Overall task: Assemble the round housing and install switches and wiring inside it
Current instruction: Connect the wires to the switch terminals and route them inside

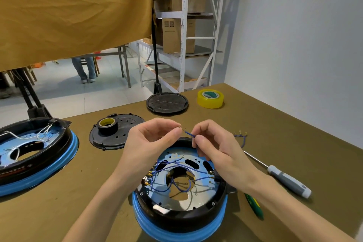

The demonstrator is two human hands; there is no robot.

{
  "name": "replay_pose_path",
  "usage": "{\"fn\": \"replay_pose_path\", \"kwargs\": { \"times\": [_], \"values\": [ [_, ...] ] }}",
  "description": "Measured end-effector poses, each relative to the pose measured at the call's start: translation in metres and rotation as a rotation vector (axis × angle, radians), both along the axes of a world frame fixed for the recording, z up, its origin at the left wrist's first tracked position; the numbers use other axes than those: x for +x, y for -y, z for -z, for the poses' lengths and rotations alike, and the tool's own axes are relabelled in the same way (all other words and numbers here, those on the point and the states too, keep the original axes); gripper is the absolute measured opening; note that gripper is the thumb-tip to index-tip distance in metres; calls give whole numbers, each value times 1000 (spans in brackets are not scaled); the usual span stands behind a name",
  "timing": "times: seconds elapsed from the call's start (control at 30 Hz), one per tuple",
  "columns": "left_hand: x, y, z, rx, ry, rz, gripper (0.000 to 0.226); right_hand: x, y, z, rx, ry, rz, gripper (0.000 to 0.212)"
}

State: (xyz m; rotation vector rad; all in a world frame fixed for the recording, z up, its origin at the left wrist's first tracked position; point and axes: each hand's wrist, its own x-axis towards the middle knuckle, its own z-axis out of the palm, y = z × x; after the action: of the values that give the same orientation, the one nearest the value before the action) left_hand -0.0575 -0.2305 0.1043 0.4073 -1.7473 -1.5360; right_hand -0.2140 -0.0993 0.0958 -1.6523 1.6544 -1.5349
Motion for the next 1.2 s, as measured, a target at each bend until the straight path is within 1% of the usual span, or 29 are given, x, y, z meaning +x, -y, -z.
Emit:
{"fn": "replay_pose_path", "kwargs": {
  "times": [0.13,0.23,0.3,0.37,0.43,0.53,0.63,0.77,0.9,1.03,1.13,1.2],
  "values": [
    [0,0,0,-94,25,-43,11,-2,3,-3,51,62,-84,13],
    [2,3,2,-203,91,-42,2,-4,8,-4,67,70,-86,12],
    [4,6,4,-282,149,-48,3,-3,11,-1,101,73,-104,12],
    [4,8,7,-272,192,-43,4,-2,13,2,121,64,-125,12],
    [6,13,9,-235,260,6,4,-2,14,6,164,54,-141,12],
    [13,28,20,-278,397,74,4,-3,16,15,314,49,-154,14],
    [18,44,41,-270,440,-42,10,5,19,23,420,23,-162,16],
    [15,53,74,-214,346,-243,18,25,32,25,509,31,-189,18],
    [11,59,88,-121,290,-193,27,35,45,19,562,82,-241,15],
    [9,62,95,-77,279,-213,35,37,50,21,539,29,-193,18],
    [7,62,98,-64,283,-222,34,38,51,24,504,-36,-157,19],
    [6,61,99,-60,284,-228,33,40,51,25,459,-65,-169,19]
  ]
}}
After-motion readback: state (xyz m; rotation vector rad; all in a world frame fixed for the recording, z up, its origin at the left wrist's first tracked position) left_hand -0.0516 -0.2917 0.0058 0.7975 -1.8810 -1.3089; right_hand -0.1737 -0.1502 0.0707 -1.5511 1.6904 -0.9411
